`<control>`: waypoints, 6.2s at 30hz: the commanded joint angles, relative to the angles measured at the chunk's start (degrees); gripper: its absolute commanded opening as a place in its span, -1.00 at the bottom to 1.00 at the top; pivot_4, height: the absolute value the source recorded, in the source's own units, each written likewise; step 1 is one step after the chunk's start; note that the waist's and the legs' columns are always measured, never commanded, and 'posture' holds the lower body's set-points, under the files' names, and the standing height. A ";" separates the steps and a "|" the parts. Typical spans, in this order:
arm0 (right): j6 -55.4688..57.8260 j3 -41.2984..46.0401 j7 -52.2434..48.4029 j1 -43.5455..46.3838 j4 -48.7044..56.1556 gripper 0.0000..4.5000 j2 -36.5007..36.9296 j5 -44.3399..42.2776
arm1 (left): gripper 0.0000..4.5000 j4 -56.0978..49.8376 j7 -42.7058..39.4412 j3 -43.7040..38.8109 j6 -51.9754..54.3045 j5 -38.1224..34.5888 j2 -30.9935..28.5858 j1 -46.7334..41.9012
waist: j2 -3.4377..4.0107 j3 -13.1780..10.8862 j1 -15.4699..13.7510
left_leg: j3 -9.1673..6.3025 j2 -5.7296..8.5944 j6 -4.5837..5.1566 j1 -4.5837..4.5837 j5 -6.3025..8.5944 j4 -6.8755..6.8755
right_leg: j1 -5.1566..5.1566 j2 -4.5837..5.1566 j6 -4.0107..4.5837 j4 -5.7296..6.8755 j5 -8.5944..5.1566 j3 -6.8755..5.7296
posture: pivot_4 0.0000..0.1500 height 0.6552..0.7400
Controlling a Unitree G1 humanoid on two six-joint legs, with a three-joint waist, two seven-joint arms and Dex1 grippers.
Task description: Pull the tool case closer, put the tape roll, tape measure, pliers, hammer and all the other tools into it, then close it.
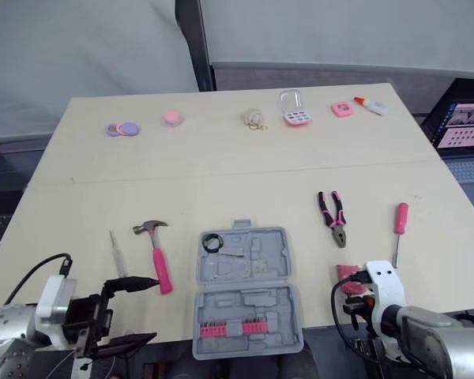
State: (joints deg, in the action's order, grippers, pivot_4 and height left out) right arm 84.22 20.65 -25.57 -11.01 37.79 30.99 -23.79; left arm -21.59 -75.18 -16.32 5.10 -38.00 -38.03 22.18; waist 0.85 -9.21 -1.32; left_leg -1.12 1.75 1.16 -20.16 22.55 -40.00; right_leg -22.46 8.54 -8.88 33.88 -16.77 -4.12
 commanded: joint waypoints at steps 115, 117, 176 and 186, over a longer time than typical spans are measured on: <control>-88.11 -24.21 -45.51 20.17 -50.24 0.99 24.61 21.93 | 1.00 -2.18 -7.58 -15.39 3.40 -4.23 -8.45 3.44 | 0.06 -0.10 1.43 | 0.25 -0.44 0.06 0.03 0.15 -0.12 | 0.04 0.00 -0.02 -0.10 0.01 -0.37 | 1.00 1.00; -88.24 -24.37 -45.48 20.37 -50.54 0.99 24.70 21.86 | 1.00 -2.00 -7.58 -15.23 3.34 -4.14 -8.46 3.26 | 0.06 -0.10 1.41 | 0.25 -0.43 0.06 0.04 0.15 -0.12 | 0.04 0.00 -0.02 -0.10 0.01 -0.37 | 1.00 1.00; -26.94 -57.99 -51.97 65.02 -20.22 0.31 26.87 25.99 | 1.00 8.77 -6.18 -3.32 -5.04 0.66 -2.44 -7.27 | 0.22 -0.19 2.01 | 0.24 -0.39 -0.01 -0.07 0.20 -0.19 | -0.21 0.02 -0.02 0.04 0.01 -0.46 | 1.00 1.00; -24.25 -66.23 -50.22 70.10 -23.14 0.31 16.98 29.13 | 1.00 12.96 -5.94 -3.42 -6.77 1.71 -2.57 -8.19 | 0.22 -0.19 3.06 | 0.15 -0.30 -0.04 -0.07 0.22 -0.18 | -0.24 0.03 -0.02 0.16 0.01 -0.66 | 1.00 1.00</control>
State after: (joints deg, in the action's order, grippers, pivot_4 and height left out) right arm 60.00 -45.14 -76.56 57.82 14.64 48.39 4.43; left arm -8.25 -81.27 -19.17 -0.80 -36.28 -40.49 13.94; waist 1.07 -9.39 1.74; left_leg -0.97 1.42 1.10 -20.23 22.79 -40.18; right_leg -22.70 8.57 -8.89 34.05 -16.76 -4.89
